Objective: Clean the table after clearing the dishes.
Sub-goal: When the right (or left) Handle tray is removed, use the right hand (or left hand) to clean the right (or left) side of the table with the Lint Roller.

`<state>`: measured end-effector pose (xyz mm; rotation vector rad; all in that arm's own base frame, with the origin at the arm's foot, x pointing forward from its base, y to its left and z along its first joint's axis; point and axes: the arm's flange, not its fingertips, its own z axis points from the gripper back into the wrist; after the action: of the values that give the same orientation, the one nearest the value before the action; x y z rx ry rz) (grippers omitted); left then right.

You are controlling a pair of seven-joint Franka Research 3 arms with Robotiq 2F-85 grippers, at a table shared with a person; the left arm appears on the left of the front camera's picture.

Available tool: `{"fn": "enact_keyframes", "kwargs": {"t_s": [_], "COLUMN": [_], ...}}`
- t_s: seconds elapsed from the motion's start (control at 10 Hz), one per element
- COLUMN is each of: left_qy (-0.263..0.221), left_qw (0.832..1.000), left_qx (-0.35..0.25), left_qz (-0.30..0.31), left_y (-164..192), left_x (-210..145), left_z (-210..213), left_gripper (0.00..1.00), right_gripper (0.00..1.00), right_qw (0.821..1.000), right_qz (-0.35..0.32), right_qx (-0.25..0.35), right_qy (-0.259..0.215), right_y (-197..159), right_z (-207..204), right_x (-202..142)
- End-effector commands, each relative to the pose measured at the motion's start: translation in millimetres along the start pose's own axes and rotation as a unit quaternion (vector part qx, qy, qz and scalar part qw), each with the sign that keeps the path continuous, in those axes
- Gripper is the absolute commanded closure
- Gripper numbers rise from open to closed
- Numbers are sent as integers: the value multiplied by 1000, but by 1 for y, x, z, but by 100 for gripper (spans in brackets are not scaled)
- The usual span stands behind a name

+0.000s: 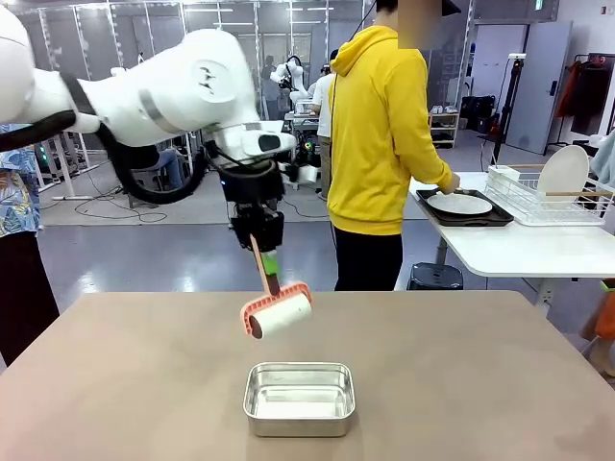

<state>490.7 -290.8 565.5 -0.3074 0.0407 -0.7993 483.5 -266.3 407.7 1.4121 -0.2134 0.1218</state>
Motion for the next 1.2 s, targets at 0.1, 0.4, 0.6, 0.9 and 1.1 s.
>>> {"fn": "enact_keyframes", "kwargs": {"t_s": [0.1,0.4,0.6,0.9,1.1], "left_qy": [-120,-103,-107,-107,-106], "left_qw": [954,958,955,955,952], "left_qx": [38,85,25,25,33], "left_qz": [274,252,274,274,287], "left_y": [26,34,54,54,68], "left_x": [-26,-22,-19,-19,-17], "left_z": [-8,-10,0,0,-10], "left_gripper": [100,100,100,100,78], "right_gripper": [4,4,4,4,4], "right_qw": [1000,1000,1000,1000,1000], "right_qz": [-2,-2,-2,-2,-2], "right_qx": [-2,-2,-2,-2,-2], "right_qy": [2,2,2,2,2], "right_y": [4,4,4,4,4], "right_z": [-5,-5,-5,-5,-5], "right_x": [-5,-5,-5,-5,-5]}}
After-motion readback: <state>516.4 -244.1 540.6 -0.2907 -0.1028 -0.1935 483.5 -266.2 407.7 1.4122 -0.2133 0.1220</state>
